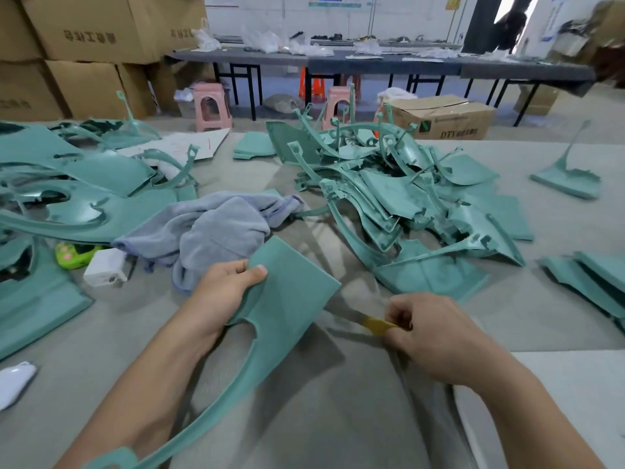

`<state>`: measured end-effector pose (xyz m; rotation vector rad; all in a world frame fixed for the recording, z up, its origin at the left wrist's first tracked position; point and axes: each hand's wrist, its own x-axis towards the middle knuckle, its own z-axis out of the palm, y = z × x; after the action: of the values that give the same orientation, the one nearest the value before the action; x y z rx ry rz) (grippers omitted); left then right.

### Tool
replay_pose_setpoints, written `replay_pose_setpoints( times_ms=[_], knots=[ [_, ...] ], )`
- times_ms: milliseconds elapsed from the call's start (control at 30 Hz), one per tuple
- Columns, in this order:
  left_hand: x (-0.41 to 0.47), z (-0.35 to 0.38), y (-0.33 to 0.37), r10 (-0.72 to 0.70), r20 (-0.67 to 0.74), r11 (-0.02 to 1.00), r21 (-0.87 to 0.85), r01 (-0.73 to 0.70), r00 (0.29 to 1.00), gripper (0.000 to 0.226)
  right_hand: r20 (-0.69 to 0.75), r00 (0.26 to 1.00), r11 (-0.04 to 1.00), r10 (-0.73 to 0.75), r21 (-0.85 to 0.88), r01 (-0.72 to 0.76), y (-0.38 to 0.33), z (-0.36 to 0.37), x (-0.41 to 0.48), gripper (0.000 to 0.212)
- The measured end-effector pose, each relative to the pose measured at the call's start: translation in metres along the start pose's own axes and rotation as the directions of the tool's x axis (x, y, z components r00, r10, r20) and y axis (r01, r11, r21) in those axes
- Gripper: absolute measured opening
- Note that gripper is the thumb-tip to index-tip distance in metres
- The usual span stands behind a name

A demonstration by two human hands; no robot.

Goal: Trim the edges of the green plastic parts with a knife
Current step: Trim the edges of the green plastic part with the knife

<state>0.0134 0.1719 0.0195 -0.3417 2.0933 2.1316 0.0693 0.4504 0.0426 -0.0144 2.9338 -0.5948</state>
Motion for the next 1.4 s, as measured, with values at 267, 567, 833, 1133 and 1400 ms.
replay_pose_setpoints(
  times_ms=[267, 567, 833, 1133, 1400],
  knots=[
    [-0.005, 0.006, 0.007, -0.073, -0.081, 0.993, -0.103, 0.065, 0.994, 0.016, -0.397, 0.914, 0.766, 0.082, 0.612, 0.197, -0.006, 0.010, 0.010, 0.019],
    [-0.018, 0.016, 0.019, -0.221, -0.025, 0.938, -0.279, 0.205, 0.975, 0.023, -0.228, 0.914, 0.475, -0.336, 0.797, 0.373, -0.035, 0.031, 0.006, 0.013],
    [-0.025, 0.019, 0.025, -0.266, 0.064, 0.945, -0.180, 0.273, 0.962, 0.027, -0.550, 0.827, 0.729, 0.118, 0.613, 0.304, -0.023, 0.031, 0.019, 0.025],
    [-0.028, 0.021, 0.032, -0.240, 0.028, 0.965, -0.104, 0.241, 0.971, 0.027, -0.305, 0.935, 0.692, -0.181, 0.636, 0.342, -0.028, 0.035, 0.013, 0.023],
    [-0.029, 0.025, 0.030, -0.200, 0.020, 0.976, -0.084, 0.201, 0.980, 0.026, -0.209, 0.892, 0.571, -0.402, 0.704, 0.422, -0.029, 0.024, 0.003, 0.013]
  ],
)
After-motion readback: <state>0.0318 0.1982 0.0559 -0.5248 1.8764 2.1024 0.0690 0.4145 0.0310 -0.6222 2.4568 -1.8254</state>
